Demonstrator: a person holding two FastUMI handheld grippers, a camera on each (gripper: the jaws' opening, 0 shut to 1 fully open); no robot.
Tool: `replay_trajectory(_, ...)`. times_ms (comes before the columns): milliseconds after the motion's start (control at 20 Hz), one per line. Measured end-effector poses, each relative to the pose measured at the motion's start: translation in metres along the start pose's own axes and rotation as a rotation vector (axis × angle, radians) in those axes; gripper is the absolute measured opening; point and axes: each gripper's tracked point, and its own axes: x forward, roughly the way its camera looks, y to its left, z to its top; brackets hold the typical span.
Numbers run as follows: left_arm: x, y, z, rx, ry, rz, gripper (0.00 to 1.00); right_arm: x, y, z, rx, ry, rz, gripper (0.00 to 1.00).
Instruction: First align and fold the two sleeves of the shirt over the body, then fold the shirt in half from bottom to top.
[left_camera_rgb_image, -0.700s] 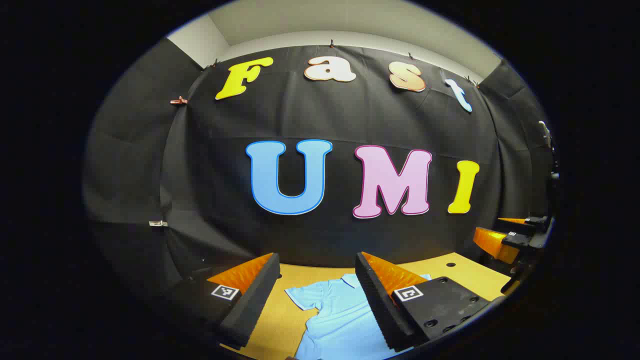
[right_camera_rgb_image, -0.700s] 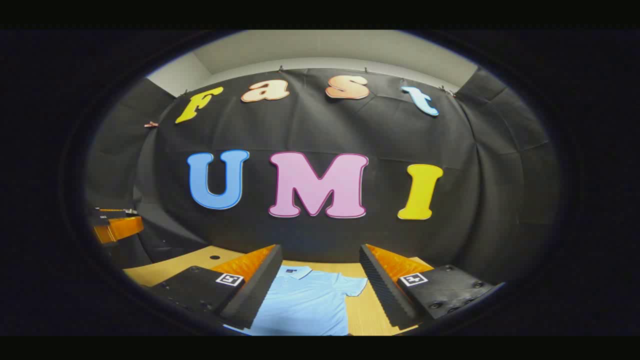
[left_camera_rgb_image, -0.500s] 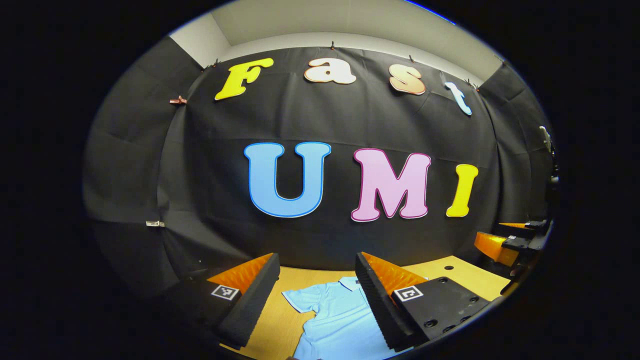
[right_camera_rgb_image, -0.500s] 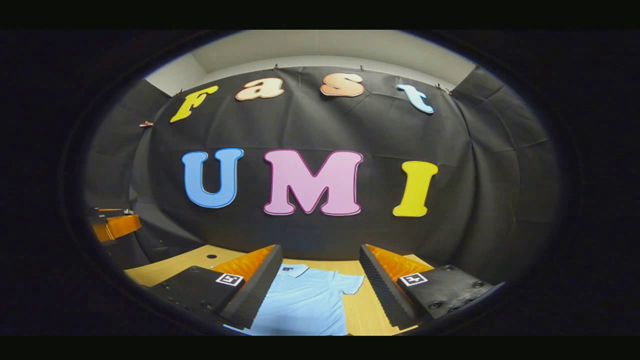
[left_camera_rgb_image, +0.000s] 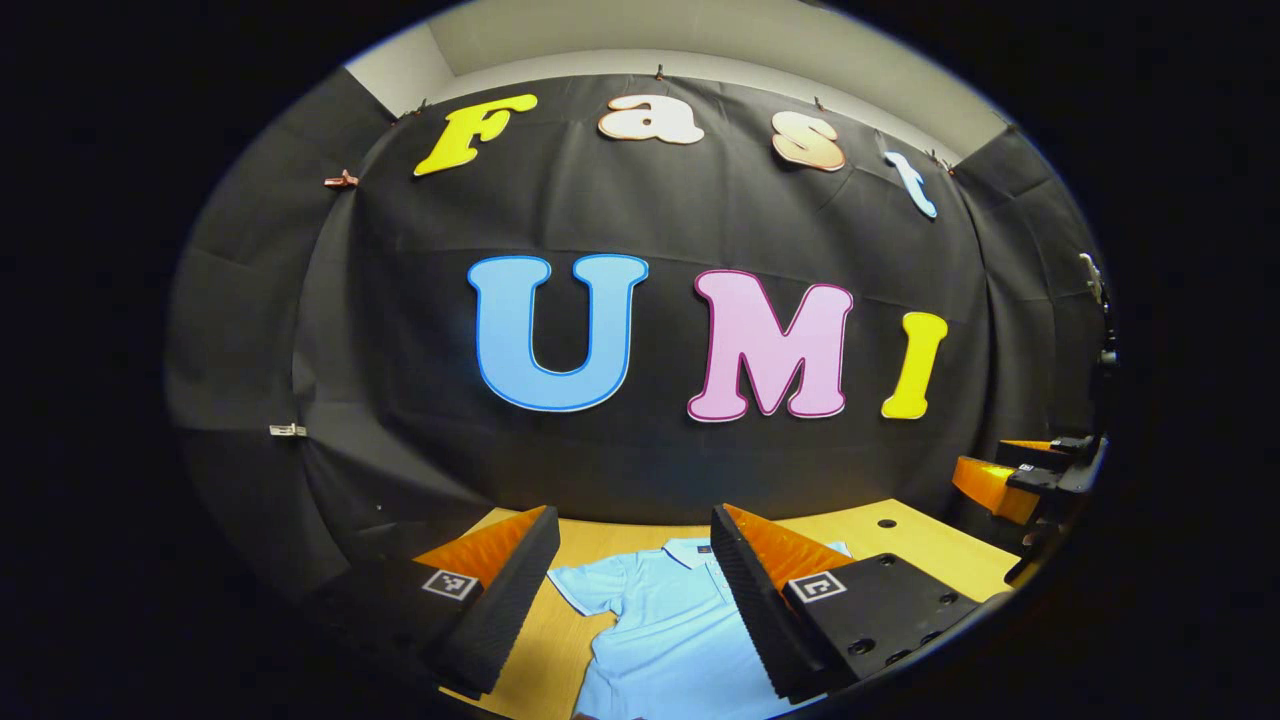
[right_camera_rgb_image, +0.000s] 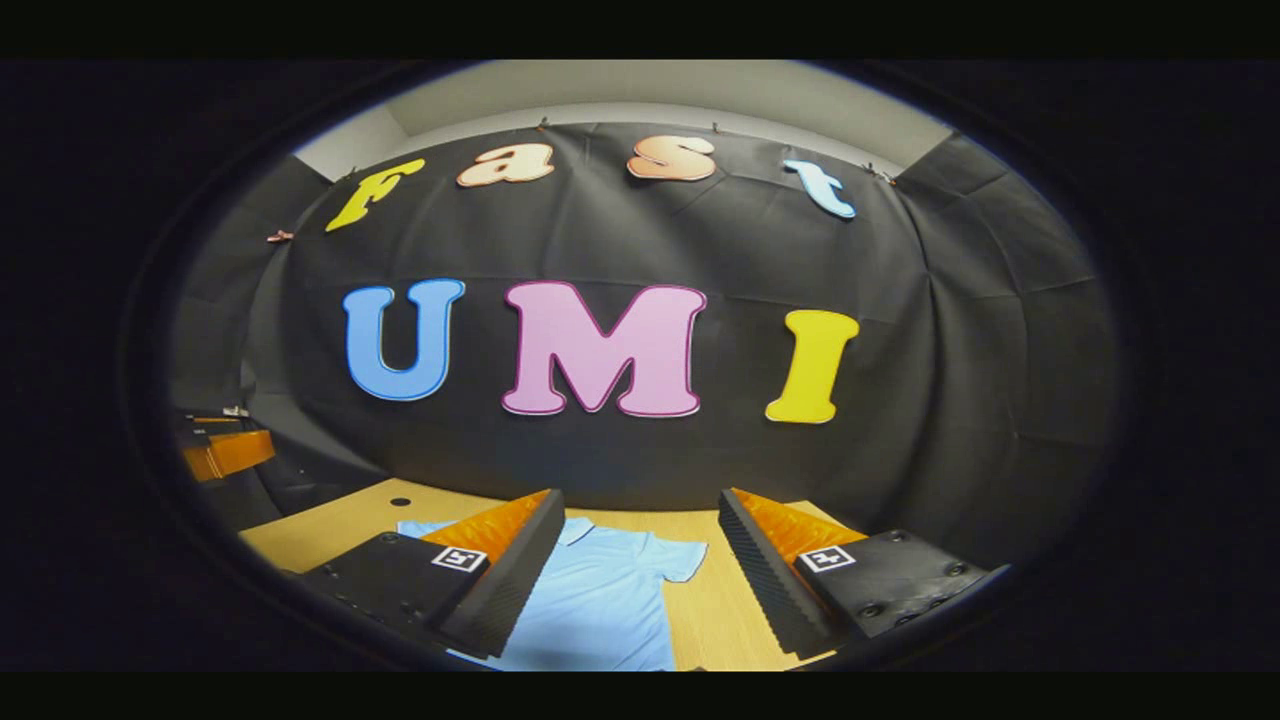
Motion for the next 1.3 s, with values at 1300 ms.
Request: replay_trajectory(1300, 0.039, -0.011, -0.034, 0.013, 0.097, 0.108, 0.97, 0.195, -0.069, -0.139, -0.036, 0.307, 0.010, 0.97)
